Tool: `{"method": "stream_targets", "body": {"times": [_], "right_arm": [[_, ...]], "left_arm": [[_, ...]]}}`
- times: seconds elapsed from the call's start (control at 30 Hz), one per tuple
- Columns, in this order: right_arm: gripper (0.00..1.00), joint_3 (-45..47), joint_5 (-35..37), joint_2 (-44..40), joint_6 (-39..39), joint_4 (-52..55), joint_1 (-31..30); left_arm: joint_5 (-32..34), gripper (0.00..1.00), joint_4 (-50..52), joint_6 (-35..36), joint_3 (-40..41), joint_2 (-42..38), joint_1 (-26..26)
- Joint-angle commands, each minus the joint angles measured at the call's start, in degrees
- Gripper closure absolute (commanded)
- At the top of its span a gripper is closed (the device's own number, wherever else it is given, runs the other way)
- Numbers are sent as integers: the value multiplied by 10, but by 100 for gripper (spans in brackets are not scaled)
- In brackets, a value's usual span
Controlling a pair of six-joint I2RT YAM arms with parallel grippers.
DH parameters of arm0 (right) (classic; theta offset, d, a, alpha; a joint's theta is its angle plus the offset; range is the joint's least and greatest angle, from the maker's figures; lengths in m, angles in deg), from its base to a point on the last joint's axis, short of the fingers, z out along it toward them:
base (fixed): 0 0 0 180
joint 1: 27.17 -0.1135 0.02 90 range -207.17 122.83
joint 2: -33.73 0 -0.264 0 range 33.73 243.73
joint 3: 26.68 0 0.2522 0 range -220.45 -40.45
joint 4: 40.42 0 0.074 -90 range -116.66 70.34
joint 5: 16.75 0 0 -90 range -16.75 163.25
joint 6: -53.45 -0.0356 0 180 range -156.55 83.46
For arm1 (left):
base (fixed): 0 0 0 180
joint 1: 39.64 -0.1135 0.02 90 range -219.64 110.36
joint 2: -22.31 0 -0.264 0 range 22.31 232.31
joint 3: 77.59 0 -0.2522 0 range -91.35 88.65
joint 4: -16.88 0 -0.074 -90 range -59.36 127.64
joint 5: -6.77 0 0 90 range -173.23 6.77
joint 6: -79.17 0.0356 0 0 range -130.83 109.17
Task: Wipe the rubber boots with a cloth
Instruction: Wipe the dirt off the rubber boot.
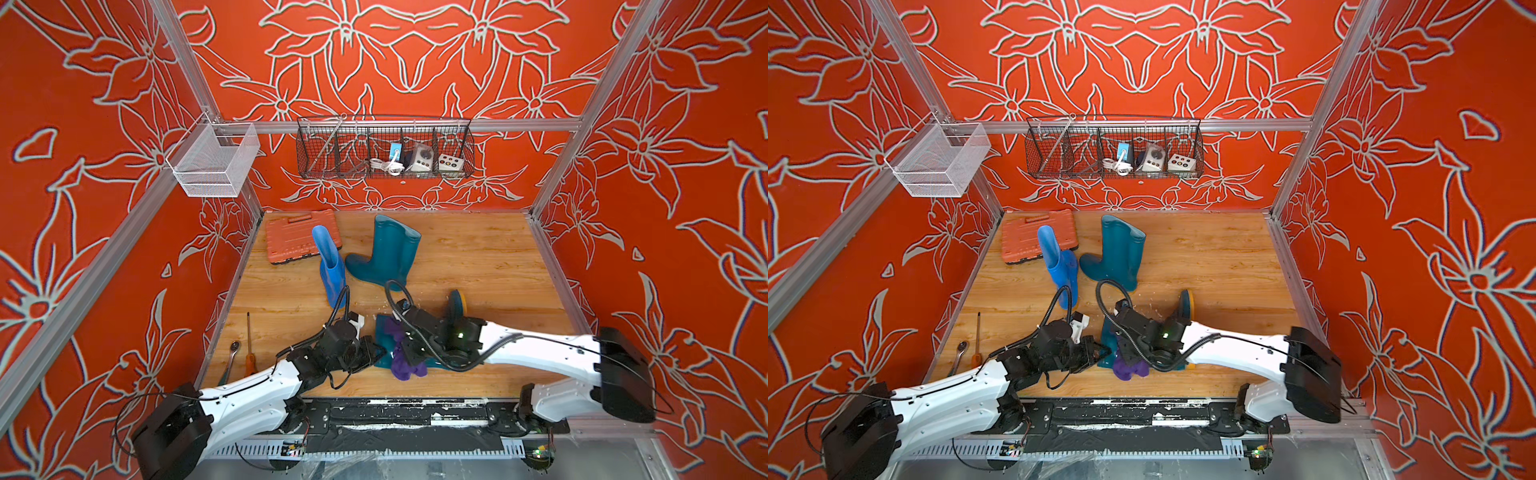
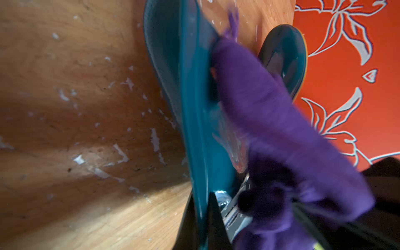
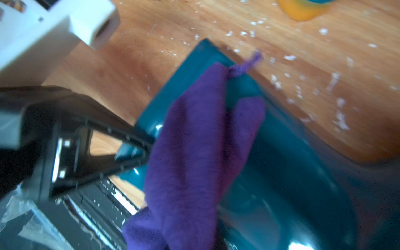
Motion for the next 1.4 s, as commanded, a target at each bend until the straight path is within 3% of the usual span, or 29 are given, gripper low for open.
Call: {"method": "stream_targets", "body": {"times": [0.0, 0.13, 0.27, 0.33, 0.4, 0.53, 0.63, 0.73, 0.8, 0.9, 1.03, 1.13, 1.27, 1.37], "right_arm": [[100, 37, 43, -4, 2, 54, 39], [100, 176, -33, -140, 4, 38, 180], [100, 198, 11, -262, 16, 92, 195], [100, 170, 40, -263, 18, 107, 155], [100, 134, 98, -238, 15, 97, 72], [100, 86, 148, -160, 12, -13, -64], [100, 45, 163, -73, 30, -74, -129], [100, 7, 151, 4, 43, -93, -150], [100, 21, 154, 20, 32, -102, -144], [100, 95, 133, -10, -17, -109, -86], [100, 222, 102, -122, -61, -65, 52], [100, 269, 101, -238, -53, -7, 112], [100, 255, 89, -310, -46, 20, 103], [100, 201, 147, -258, -37, 0, 15]], "left_arm": [[-36, 100, -3, -9, -20, -7, -27], [-42, 100, 15, -8, -17, -19, -40], [-47, 100, 0, -32, -12, -11, -43], [-49, 100, -6, -42, -18, -1, -43], [-53, 100, -10, -49, -30, 11, -44], [-84, 100, -35, -68, -48, 54, -50], [-102, 100, -56, -85, -50, 72, -54], [-111, 100, -65, -97, -46, 75, -58], [-116, 100, -67, -104, -41, 71, -63], [-125, 100, -61, -110, -37, 51, -74], [-136, 100, -38, -111, -37, 9, -95], [-142, 100, -35, -114, -34, -4, -101], [-140, 100, -53, -128, -18, -5, -102], [-141, 100, -69, -133, -16, 6, -103]]}}
